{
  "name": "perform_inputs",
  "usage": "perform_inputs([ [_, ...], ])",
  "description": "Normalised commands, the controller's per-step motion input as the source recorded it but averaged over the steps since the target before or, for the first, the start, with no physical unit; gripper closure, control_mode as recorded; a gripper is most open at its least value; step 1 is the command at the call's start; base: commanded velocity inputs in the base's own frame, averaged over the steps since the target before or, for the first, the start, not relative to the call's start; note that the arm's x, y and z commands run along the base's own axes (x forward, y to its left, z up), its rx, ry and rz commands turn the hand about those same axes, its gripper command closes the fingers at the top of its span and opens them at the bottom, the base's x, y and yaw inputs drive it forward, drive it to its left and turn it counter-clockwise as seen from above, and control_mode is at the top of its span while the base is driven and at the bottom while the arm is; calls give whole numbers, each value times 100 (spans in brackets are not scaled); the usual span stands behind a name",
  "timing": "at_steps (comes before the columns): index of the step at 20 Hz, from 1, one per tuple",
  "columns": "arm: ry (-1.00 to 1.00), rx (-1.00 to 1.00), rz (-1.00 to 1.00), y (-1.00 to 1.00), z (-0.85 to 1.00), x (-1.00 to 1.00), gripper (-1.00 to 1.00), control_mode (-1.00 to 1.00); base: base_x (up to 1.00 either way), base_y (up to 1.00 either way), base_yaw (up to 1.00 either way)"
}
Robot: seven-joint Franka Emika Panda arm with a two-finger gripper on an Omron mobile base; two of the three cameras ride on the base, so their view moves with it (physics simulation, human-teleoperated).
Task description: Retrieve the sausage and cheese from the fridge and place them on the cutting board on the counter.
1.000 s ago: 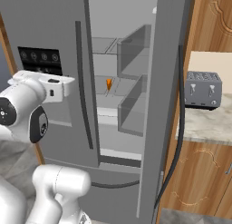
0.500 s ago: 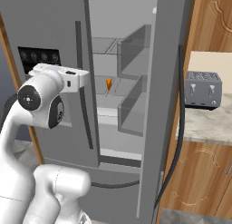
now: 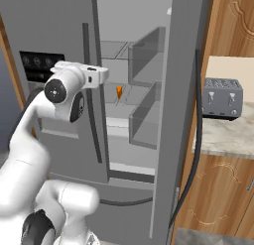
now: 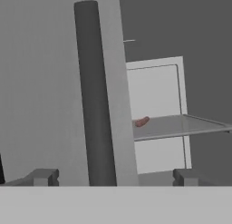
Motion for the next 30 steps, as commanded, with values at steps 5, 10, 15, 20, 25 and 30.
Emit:
perform_inputs([
  [5,0,0,0,0,-4,94,-100,-100,0,0,0],
  [10,1,1,0,0,-9,83,-100,-100,0,0,0],
  [15,2,0,0,0,-4,39,100,-100,0,0,0],
  [20,-2,0,0,14,-1,-84,100,-100,0,0,0],
  [25,2,0,0,44,-3,-98,100,-100,0,0,0],
  [30,4,-1,0,94,-20,-100,100,-100,0,0,0],
])
